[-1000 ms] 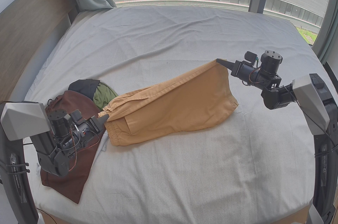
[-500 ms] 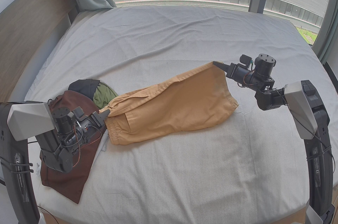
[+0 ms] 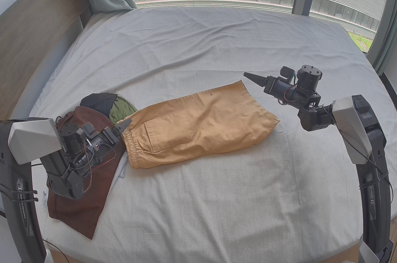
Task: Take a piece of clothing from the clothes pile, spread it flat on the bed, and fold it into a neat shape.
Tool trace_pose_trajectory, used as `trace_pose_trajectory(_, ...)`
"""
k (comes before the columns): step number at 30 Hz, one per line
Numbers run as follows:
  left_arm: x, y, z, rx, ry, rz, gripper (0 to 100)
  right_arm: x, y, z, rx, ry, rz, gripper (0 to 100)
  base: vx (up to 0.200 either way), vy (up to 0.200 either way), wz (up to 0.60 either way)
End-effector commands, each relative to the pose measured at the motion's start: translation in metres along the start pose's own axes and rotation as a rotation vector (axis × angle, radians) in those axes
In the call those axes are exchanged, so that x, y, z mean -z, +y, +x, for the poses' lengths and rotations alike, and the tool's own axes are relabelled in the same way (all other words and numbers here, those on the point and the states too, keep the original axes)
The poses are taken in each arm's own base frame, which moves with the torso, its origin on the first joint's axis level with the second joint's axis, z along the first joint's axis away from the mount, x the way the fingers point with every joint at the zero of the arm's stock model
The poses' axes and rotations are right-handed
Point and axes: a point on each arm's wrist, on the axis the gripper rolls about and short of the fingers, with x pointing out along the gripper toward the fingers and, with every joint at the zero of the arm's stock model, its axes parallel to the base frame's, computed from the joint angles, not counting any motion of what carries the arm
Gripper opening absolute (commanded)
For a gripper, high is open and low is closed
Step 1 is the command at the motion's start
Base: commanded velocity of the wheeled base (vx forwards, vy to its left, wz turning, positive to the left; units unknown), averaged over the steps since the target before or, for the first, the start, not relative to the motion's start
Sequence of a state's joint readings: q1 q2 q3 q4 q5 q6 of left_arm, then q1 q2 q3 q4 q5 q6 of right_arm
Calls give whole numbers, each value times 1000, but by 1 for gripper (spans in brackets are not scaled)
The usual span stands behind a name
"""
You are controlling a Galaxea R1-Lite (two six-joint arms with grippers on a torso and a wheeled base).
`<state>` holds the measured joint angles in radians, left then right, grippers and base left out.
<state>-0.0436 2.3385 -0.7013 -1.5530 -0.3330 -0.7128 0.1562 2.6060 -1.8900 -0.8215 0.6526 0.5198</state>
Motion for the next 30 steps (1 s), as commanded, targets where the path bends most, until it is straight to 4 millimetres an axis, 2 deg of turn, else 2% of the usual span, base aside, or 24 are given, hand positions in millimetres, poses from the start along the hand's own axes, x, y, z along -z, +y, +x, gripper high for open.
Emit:
trace_pose_trajectory(1,-2,-4,-2,6,-4,4,100,-7,21,-3,-14,12,-1,100,0,0,0)
trace_pose_trajectory(6,-6,-9,-6,14,-11,9,100,-5,34,-7,-28,17,-4,100,0,0,0)
trace_pose_trajectory(14,-8,-22,-14,29,-7,18,100,6,59,-35,18,24,10,100,0,0,0)
trace_pose_trajectory(17,-7,-22,-14,30,-4,41,100,18,65,-39,38,-6,8,100,0,0,0)
trace_pose_trajectory(21,-7,-26,-18,35,1,72,100,38,68,-49,36,-3,11,100,0,0,0)
trace_pose_trajectory(30,-11,-32,-23,48,-2,75,100,46,73,-61,34,-6,43,100,0,0,0)
